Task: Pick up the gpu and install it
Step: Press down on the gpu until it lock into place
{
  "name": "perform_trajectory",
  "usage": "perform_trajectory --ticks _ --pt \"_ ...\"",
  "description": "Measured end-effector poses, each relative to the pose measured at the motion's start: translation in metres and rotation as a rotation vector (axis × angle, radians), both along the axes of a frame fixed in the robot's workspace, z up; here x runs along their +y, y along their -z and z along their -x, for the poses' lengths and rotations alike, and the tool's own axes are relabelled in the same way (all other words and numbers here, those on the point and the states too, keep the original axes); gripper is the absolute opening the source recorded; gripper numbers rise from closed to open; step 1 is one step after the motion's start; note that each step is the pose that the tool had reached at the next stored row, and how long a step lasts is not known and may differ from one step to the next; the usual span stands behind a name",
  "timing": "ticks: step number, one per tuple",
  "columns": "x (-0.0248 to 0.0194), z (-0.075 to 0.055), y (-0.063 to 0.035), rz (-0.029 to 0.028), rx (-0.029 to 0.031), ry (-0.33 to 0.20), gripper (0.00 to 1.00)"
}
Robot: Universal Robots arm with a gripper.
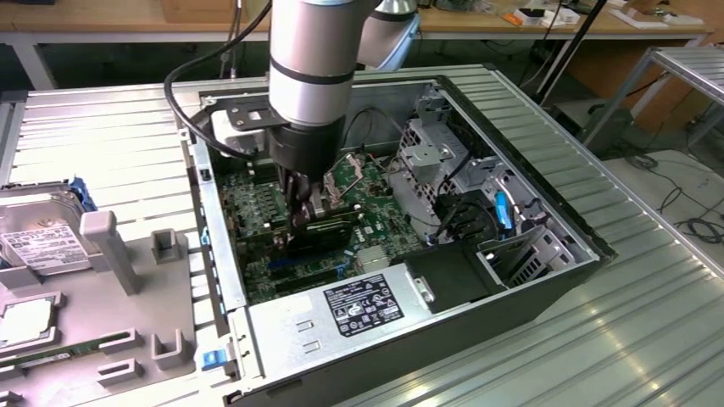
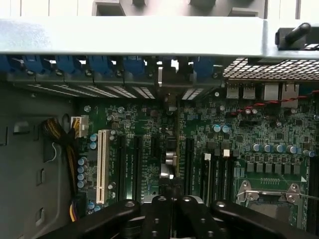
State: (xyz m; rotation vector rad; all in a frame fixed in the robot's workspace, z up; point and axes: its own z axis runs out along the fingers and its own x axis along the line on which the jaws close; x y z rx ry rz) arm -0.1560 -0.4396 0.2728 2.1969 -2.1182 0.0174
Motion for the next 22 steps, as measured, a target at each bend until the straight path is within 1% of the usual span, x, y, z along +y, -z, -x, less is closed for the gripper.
perform_trajectory --ticks 2,3,4,5,6,7,9,10,16,22 --pt "-0.0001 0.000 0.0010 0.0007 0.0002 0.000 0.11" --pt "0.0000 0.001 0.0010 -0.0006 0.0014 0.000 0.11" --pt "0.0002 0.001 -0.0014 -0.0030 0.0043 0.001 0.11" --pt "0.0000 0.001 -0.0070 -0.0019 0.0088 0.000 0.11" --pt "0.0000 0.001 -0.0176 -0.0018 0.0163 0.000 0.11" --pt "0.0000 0.002 -0.0189 -0.0022 0.0176 0.001 0.11" --pt "0.0002 0.011 -0.0196 -0.0030 0.0213 0.001 0.11" --pt "0.0007 0.017 -0.0196 -0.0031 0.0224 0.002 0.11" --pt "0.0037 0.032 -0.0195 -0.0030 0.0248 0.003 0.11" --pt "0.0067 0.053 -0.0195 -0.0030 0.0300 0.006 0.11"
